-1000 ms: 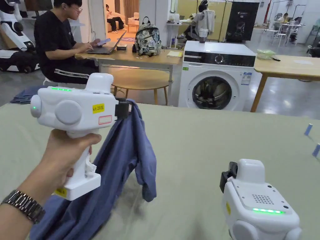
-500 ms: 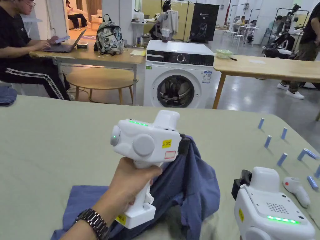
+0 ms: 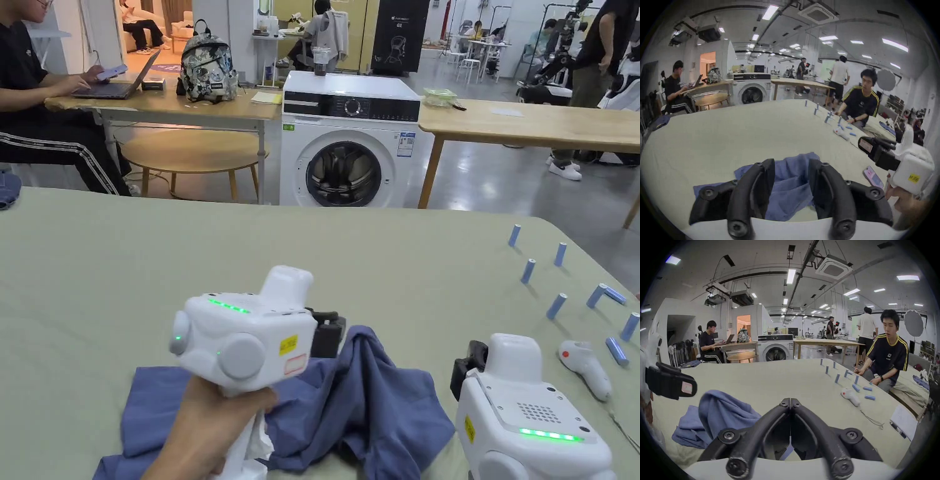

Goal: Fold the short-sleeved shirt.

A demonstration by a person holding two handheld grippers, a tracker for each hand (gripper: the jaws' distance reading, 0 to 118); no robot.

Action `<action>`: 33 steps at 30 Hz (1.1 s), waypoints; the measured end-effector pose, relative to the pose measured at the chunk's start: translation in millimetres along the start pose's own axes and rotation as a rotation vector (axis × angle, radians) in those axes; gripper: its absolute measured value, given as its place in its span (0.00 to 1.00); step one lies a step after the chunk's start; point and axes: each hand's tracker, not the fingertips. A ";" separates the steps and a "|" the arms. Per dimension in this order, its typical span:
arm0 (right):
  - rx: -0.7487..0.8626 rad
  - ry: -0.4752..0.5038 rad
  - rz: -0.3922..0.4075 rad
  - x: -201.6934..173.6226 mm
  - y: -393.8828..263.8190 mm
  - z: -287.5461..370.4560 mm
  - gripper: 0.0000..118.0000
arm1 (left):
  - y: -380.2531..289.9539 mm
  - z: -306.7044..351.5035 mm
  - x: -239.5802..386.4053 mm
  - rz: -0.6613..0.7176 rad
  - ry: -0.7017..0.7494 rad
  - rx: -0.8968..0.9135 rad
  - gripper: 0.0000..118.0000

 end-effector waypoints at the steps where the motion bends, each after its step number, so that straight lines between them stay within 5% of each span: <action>1: 0.002 0.007 0.002 -3.4 1.2 -0.2 0.00 | 0.0 8.7 -7.4 0.026 0.015 0.024 0.35; 9: 0.030 0.063 0.011 -30.8 8.7 -1.4 0.00 | -18.7 66.0 -59.3 0.108 0.196 0.072 0.36; 10: 0.038 0.069 0.016 -34.7 8.8 -1.3 0.00 | -23.8 73.6 -64.4 0.117 0.231 0.088 0.32; 12: 0.043 0.076 0.024 -40.5 9.2 -1.5 0.00 | -33.1 84.9 -74.9 0.133 0.236 0.105 0.04; 13: 0.043 0.084 0.024 -43.6 9.3 -2.1 0.00 | -38.0 90.1 -79.3 0.138 0.258 0.112 0.00; 25: 0.013 0.125 0.038 -63.2 1.5 -13.0 0.00 | -77.5 89.2 -152.8 0.249 0.480 -0.018 0.00; 33: -0.013 0.122 0.046 -62.7 -1.0 -24.7 0.00 | -56.9 28.5 -237.3 0.334 0.448 -0.212 0.00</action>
